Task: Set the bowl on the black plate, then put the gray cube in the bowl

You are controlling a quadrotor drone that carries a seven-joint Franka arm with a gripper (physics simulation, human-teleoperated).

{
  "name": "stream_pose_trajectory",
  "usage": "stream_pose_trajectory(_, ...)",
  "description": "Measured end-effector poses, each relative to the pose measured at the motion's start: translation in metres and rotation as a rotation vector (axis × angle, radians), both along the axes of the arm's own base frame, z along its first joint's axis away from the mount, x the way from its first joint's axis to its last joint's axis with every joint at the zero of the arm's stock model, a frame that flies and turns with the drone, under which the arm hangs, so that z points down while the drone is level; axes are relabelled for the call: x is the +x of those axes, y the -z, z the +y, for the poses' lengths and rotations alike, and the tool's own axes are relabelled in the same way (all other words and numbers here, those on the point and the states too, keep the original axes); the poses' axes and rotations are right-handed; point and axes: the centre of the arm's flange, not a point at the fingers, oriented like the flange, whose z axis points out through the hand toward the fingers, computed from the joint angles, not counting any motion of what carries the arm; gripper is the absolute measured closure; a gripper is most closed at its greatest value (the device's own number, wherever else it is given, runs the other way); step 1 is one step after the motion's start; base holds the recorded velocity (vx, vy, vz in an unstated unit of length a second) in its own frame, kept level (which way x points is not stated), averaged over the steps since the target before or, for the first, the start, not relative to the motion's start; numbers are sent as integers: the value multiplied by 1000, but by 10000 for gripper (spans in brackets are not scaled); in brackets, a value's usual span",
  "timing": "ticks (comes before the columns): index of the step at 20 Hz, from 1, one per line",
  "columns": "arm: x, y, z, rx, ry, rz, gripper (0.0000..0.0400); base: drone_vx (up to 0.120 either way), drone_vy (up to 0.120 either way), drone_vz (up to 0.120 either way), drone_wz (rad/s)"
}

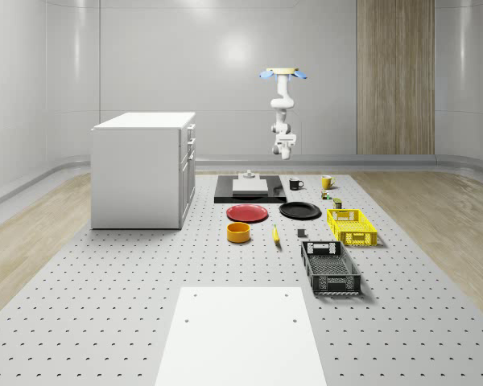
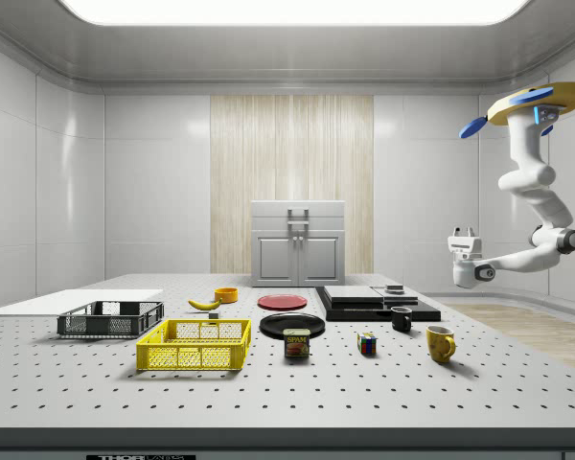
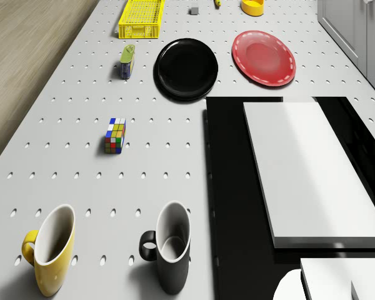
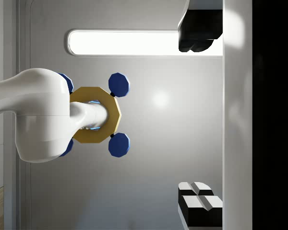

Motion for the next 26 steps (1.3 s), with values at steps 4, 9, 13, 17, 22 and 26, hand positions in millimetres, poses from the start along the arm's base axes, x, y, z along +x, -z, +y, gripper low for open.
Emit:
stream_pose_trajectory(4,0,-5,0,0,0,-3,0,120,-120,0,0)
stream_pose_trajectory(9,0,-7,0,0,0,-7,0,120,-120,0,0)
stream_pose_trajectory(13,0,-8,0,0,0,-10,0,120,-120,0,0)
stream_pose_trajectory(17,0,-8,0,-1,0,-13,0,120,-120,0,0)
stream_pose_trajectory(22,-1,-8,0,-2,0,-17,0,120,-120,0,0)
stream_pose_trajectory(26,-1,-8,0,-4,0,-20,0,120,-120,0,0)
